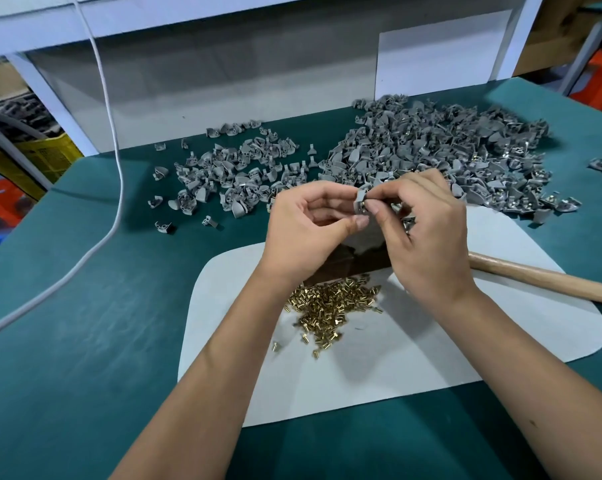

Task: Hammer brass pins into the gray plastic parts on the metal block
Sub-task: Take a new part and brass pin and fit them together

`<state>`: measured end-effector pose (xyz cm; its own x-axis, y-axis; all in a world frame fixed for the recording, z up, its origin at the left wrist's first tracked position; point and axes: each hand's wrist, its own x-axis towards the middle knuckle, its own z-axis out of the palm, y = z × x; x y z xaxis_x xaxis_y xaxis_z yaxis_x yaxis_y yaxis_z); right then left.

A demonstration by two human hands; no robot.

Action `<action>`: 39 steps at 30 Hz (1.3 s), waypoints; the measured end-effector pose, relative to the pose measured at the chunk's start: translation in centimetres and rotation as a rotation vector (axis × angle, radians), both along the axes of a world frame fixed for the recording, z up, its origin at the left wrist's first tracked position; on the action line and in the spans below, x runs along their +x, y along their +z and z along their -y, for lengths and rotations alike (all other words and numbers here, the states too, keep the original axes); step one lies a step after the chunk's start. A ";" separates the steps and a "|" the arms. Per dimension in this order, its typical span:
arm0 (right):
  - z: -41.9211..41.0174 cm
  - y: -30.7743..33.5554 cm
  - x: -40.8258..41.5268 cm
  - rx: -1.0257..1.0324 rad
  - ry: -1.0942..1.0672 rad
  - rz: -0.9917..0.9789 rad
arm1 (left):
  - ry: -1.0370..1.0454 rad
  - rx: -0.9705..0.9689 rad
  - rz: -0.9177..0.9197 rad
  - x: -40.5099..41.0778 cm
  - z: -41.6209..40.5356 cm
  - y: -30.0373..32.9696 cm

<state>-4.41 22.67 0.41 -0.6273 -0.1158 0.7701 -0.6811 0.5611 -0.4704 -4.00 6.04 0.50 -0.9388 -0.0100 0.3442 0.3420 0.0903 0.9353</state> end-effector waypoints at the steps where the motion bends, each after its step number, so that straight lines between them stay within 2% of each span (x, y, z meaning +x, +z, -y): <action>1: 0.0 0.0 0.0 -0.008 -0.002 0.015 | 0.029 -0.008 -0.009 0.0 -0.2 0.0; 13: 0.3 0.0 0.5 -0.048 -0.040 0.119 | 0.112 -0.015 0.009 0.4 -1.6 -0.2; 29: 0.9 0.1 0.5 -0.063 -0.100 0.199 | 0.260 -0.460 -0.201 0.3 -2.1 -0.7; 32: 0.7 0.3 0.5 -0.001 -0.083 0.220 | 0.291 -0.542 -0.203 0.3 -1.9 -0.6; 35: -0.6 1.3 -0.1 0.104 0.016 0.267 | 0.324 -0.538 -0.178 0.3 -1.5 -0.3; 37: -2.4 2.2 -1.2 0.209 0.023 0.400 | 0.360 -0.527 -0.152 0.3 -1.1 -0.1; 39: -4.8 2.8 -2.5 0.369 -0.057 0.568 | 0.377 -0.516 -0.121 0.2 -0.5 0.1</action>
